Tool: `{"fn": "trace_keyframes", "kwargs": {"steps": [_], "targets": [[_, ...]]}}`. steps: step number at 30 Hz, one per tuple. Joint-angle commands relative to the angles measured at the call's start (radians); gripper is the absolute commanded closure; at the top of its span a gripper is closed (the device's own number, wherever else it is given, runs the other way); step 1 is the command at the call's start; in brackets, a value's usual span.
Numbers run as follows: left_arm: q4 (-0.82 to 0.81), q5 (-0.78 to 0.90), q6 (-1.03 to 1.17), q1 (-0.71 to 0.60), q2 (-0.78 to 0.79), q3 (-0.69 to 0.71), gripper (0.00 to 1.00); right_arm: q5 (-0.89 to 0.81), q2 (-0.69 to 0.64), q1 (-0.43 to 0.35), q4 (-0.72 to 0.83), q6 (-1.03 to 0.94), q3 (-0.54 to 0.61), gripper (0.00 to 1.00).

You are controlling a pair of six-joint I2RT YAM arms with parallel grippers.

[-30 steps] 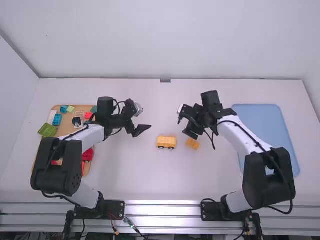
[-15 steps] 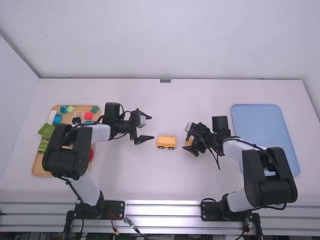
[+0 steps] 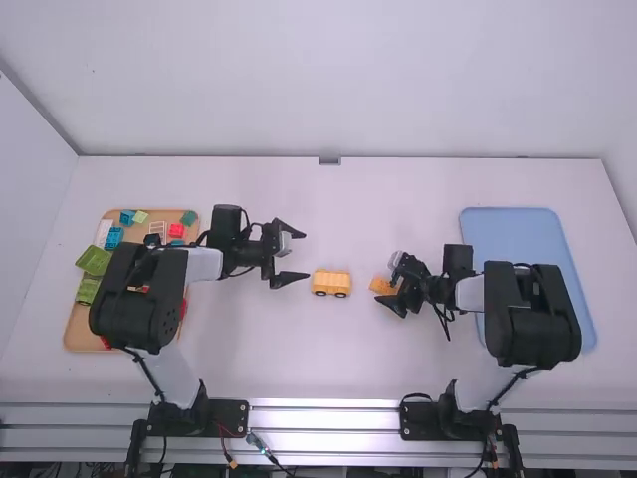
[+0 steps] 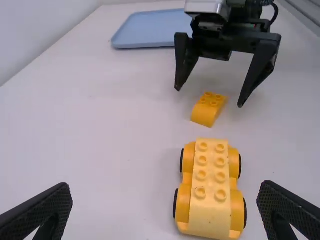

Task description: Assemble lego blocks to make yellow taxi

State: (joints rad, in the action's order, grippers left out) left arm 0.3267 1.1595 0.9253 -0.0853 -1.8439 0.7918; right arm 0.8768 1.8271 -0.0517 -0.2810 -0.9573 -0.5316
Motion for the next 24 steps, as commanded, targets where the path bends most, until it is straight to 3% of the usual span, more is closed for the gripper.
{"fn": "trace_keyframes", "kwargs": {"steps": [1, 9, 16, 24], "targets": [[0.000, 0.030, 0.006, -0.005, -0.008, 0.018, 0.01, 0.043, 0.025, -0.013, -0.007, -0.013, 0.003, 0.13], [0.003, 0.030, 0.006, -0.008, -0.008, 0.018, 0.01, 0.039, 0.027, -0.021, -0.008, -0.090, 0.029, 0.36], [0.003, 0.035, 0.006, -0.008, -0.008, 0.018, 0.01, 0.007, 0.027, -0.011, 0.001, -0.087, 0.028, 0.37], [0.039, 0.037, -0.072, -0.008, -0.008, 0.018, 0.01, -0.025, 0.027, 0.005, -0.003, -0.087, 0.028, 0.47]]}}
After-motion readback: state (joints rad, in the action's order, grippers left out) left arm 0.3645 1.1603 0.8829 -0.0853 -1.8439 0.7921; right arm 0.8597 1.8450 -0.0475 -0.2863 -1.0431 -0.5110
